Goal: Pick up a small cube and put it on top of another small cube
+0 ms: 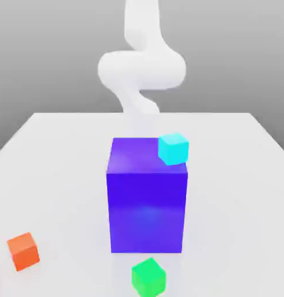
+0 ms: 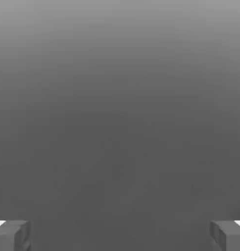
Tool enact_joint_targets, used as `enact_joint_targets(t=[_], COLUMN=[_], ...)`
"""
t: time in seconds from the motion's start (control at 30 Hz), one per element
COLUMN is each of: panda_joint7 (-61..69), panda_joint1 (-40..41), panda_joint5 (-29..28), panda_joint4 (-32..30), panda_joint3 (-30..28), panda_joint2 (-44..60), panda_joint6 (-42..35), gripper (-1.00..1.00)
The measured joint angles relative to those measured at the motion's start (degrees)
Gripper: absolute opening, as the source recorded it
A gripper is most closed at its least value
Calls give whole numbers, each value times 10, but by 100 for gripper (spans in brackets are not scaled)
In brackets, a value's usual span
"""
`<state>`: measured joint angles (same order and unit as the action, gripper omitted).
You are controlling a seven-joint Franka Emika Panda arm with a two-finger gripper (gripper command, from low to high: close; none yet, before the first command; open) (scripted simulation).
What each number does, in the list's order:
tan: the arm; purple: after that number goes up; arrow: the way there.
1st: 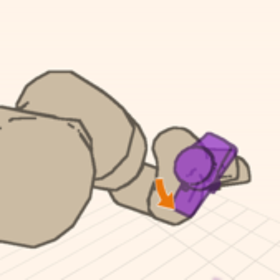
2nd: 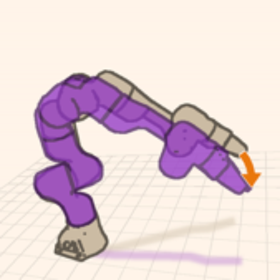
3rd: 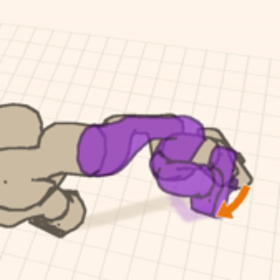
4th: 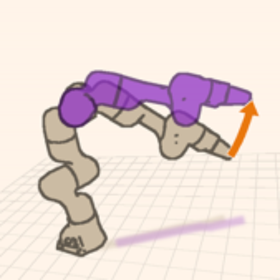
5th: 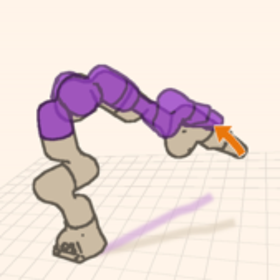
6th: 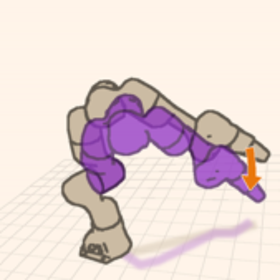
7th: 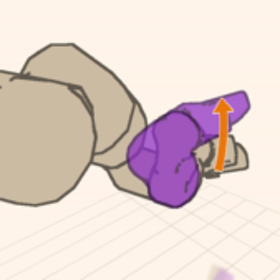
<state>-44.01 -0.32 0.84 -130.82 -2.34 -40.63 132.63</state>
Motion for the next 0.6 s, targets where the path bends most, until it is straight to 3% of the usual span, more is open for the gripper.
enact_joint_targets(t=[0.6], panda_joint7=[171], panda_joint1=[19], panda_joint5=[115], panda_joint4=[69], panda_joint3=[-148], panda_joint2=[377], panda_joint6=[60], gripper=[0])
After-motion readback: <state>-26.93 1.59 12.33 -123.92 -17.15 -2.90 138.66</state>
